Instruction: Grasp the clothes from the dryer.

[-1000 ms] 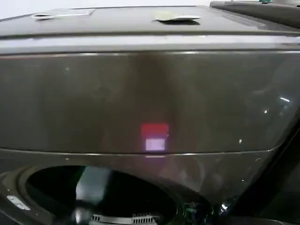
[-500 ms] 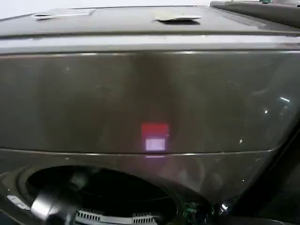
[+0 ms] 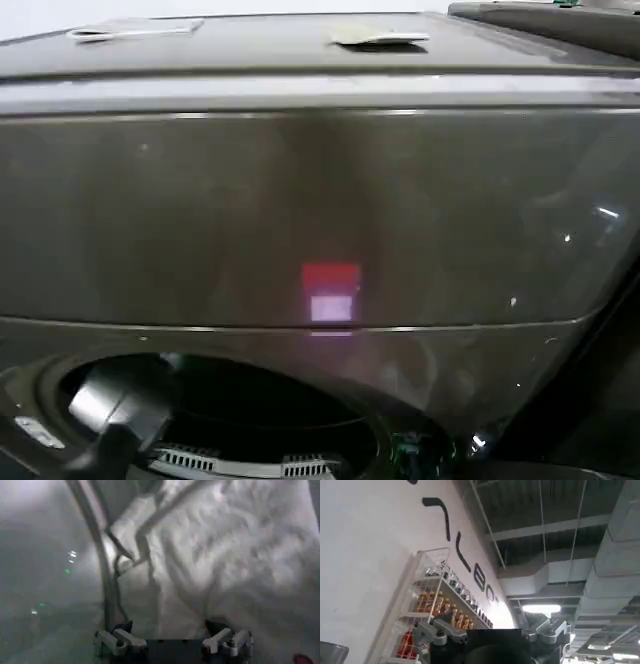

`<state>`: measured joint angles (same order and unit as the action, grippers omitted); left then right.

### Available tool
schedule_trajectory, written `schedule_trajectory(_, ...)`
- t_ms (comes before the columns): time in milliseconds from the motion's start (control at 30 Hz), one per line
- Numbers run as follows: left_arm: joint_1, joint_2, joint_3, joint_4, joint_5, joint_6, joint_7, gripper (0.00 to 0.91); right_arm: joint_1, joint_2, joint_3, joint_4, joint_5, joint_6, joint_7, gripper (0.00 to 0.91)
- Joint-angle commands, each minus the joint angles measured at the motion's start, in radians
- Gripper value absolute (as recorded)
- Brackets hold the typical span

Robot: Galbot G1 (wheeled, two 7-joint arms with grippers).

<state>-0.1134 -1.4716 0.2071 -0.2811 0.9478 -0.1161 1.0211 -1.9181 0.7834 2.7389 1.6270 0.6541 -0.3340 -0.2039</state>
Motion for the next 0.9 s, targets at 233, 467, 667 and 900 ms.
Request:
schedule_trajectory(233,-0.009,-0.012,0.021,0.047,-0.015,-0.004,0.035,0.000,0.002,0.002,-0.003,0.001,0.001,0.003,0.002,0.907)
schedule_trajectory(467,0.000,-0.015,-0.008,0.023,-0.075,0.010,0.017,0.000,0.002,0.005,-0.005,0.002,0.001,0.003,0.003,0.907)
schedule_trajectory(667,0.049,-0.002,-0.128,-0.078,-0.245,0.065,-0.116,0.000,0.018,0.004,-0.022,0.011,-0.001,0.003,0.004,0.907)
schedule_trajectory(900,0.185,0.026,-0.291,-0.270,-0.525,0.132,-0.402,0.000,0.047,0.003,-0.050,0.018,-0.009,0.007,0.005,0.907)
